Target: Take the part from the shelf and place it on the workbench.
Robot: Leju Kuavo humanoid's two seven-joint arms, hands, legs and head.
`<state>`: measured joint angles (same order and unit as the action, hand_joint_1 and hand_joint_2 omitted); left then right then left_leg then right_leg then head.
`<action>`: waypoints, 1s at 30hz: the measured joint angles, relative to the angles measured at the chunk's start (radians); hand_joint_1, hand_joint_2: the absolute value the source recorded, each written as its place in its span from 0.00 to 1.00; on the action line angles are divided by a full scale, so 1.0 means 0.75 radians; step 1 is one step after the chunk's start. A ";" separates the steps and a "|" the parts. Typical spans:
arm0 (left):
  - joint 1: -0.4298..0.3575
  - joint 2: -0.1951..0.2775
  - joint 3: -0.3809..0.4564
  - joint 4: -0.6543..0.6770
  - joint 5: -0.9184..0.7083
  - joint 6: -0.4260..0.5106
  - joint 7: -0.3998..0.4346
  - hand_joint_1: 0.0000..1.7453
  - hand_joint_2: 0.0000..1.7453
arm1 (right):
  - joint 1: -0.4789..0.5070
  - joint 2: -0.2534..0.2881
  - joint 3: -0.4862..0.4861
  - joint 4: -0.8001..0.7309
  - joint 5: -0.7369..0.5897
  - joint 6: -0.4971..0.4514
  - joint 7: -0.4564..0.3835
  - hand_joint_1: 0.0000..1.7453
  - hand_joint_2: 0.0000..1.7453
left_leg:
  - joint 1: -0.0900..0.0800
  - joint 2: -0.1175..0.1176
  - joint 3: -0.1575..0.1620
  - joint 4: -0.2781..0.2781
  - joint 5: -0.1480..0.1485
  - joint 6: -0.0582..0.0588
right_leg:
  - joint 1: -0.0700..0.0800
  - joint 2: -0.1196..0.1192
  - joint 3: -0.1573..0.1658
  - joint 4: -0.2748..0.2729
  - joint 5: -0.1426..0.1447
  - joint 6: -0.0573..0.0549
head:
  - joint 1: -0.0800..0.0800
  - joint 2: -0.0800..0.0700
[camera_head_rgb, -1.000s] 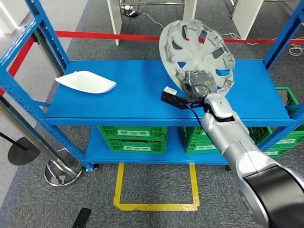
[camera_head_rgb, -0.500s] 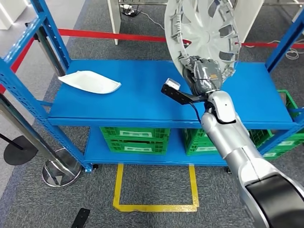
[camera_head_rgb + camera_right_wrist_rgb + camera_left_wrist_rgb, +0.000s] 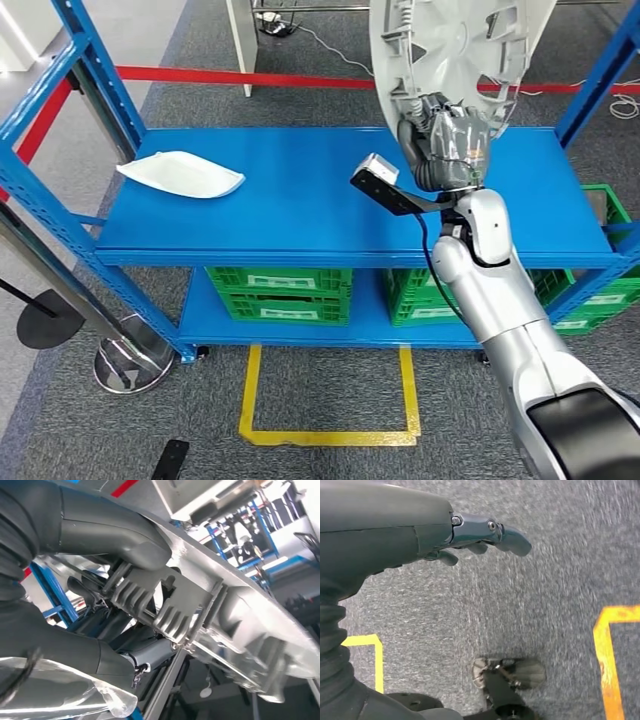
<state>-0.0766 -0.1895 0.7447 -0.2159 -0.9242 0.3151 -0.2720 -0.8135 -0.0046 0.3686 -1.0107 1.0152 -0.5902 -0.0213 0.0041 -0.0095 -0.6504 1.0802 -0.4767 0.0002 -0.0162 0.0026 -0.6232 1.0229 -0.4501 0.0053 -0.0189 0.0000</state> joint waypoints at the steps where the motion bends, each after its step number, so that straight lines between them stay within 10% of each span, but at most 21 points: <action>1: 0.000 0.000 0.002 0.000 0.000 0.008 0.001 0.00 1.00 | 0.006 0.000 0.000 -0.021 -0.009 -0.001 -0.004 1.00 1.00 | 0.002 0.002 -0.023 0.066 -0.047 -0.007 | -0.002 -0.001 -0.001 -0.001 0.003 -0.005 | -0.002 0.000; 5: 0.000 -0.001 0.009 0.000 0.000 0.024 0.000 0.00 1.00 | 0.038 0.000 -0.001 -0.100 -0.042 -0.014 -0.026 1.00 1.00 | 0.005 0.004 -0.081 0.302 -0.154 -0.015 | 0.002 -0.003 -0.011 0.001 0.011 -0.013 | -0.003 0.000; 9: -0.004 0.001 0.019 0.000 0.000 0.038 -0.002 0.00 1.00 | 0.054 0.000 -0.006 -0.174 -0.062 -0.022 -0.039 1.00 1.00 | -0.002 0.003 0.104 0.002 -0.036 0.011 | 0.008 -0.002 -0.017 0.002 0.026 -0.001 | -0.002 0.000; 13: -0.004 0.000 0.025 0.000 0.000 0.046 -0.004 0.00 1.00 | 0.065 -0.002 -0.011 -0.221 -0.065 -0.031 -0.052 1.00 1.00 | -0.008 0.003 0.123 -0.074 -0.014 0.031 | 0.006 -0.003 -0.036 0.000 0.051 0.032 | -0.002 0.000; 20: -0.007 -0.003 0.031 0.000 0.000 0.048 -0.006 0.00 1.00 | 0.085 -0.011 -0.018 -0.244 -0.069 -0.031 -0.055 1.00 1.00 | -0.001 0.014 0.037 -0.089 0.070 0.059 | 0.005 -0.003 -0.144 0.369 -0.192 0.065 | 0.008 0.000; 25: -0.007 -0.004 0.032 0.000 -0.005 0.049 -0.006 0.00 1.00 | 0.092 -0.011 -0.019 -0.256 -0.076 -0.031 -0.055 1.00 1.00 | -0.004 0.011 -0.023 -0.079 0.120 0.038 | 0.008 -0.001 0.116 0.024 -0.105 0.048 | 0.007 0.000; 30: -0.002 -0.003 0.033 0.000 -0.007 0.050 -0.006 0.00 1.00 | 0.093 -0.011 -0.020 -0.265 -0.077 -0.030 -0.055 1.00 1.00 | -0.006 0.008 -0.053 -0.061 0.121 0.000 | 0.007 -0.005 0.110 -0.031 -0.071 -0.002 | 0.006 0.000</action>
<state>-0.0781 -0.1917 0.7698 -0.2159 -0.9293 0.3529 -0.2762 -0.7434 -0.0130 0.3537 -1.2094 0.9572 -0.6127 -0.0627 -0.0002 -0.0033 -0.6906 1.0342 -0.3860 0.0000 -0.0106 -0.0013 -0.5407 0.9998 -0.5033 0.0041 -0.0144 0.0000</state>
